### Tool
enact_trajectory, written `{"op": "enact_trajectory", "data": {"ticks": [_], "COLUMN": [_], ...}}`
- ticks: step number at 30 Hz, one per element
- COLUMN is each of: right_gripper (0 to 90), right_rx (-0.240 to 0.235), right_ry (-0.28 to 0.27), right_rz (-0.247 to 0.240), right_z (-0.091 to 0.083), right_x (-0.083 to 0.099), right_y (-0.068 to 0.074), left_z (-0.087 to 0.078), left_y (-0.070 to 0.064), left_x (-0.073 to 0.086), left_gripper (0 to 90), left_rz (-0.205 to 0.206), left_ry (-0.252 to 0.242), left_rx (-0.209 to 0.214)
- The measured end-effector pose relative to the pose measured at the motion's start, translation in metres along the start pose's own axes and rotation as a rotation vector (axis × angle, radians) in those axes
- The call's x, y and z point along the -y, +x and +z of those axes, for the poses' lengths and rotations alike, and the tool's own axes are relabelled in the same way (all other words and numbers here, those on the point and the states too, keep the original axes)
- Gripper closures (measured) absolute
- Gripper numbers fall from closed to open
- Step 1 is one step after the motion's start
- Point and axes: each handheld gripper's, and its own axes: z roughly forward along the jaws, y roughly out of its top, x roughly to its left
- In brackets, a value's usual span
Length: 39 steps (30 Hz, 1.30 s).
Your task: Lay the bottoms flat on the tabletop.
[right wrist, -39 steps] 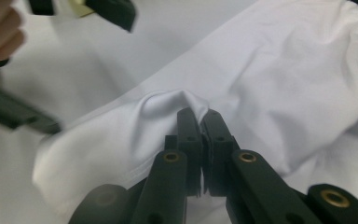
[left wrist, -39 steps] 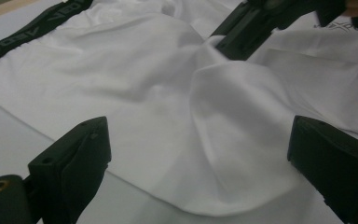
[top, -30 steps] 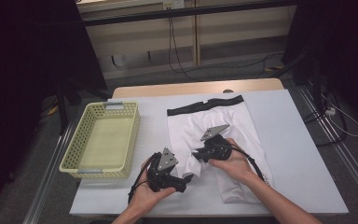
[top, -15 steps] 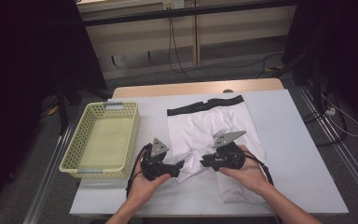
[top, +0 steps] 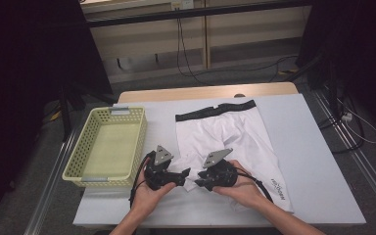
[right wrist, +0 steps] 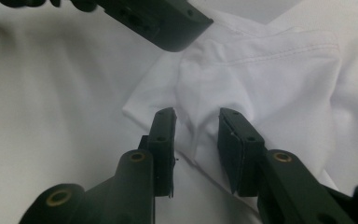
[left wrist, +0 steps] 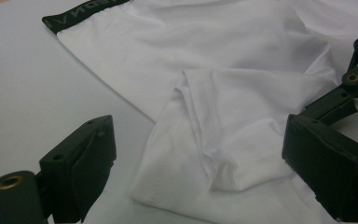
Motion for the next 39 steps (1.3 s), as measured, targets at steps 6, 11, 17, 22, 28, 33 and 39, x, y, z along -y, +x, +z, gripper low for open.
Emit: {"op": "enact_trajectory", "data": {"ticks": [6, 11, 17, 22, 28, 33, 39], "right_gripper": [89.2, 90.0, 90.0, 90.0, 90.0, 90.0, 90.0], "right_rx": [0.003, 0.004, 0.028, 0.059, 0.080, 0.089, 0.082], "right_ry": [0.011, -0.026, -0.117, -0.128, -0.173, -0.178, -0.162], "right_rz": [-0.013, -0.010, 0.040, 0.084, 0.107, 0.114, 0.140], "right_z": [-0.001, -0.022, -0.059, -0.075, -0.096, -0.101, -0.095], "right_x": [-0.001, -0.004, -0.002, 0.013, 0.017, 0.019, 0.026], "right_y": [0.001, -0.001, -0.013, -0.020, -0.026, -0.029, -0.034], "left_z": [0.000, -0.002, -0.002, 0.002, 0.010, 0.021, 0.026], "left_y": [0.001, 0.001, -0.002, -0.005, -0.015, -0.019, -0.009], "left_x": [0.001, 0.001, 0.001, 0.002, 0.003, 0.005, 0.008], "left_gripper": [10.2, 10.2, 10.1, 10.1, 10.1, 15.0, 25.2], "left_rz": [0.007, 0.001, 0.010, 0.024, 0.057, 0.066, 0.038], "left_ry": [0.011, 0.005, -0.001, 0.018, 0.055, 0.102, 0.137], "left_rx": [-0.006, -0.002, 0.005, 0.021, 0.048, 0.080, 0.092]}}
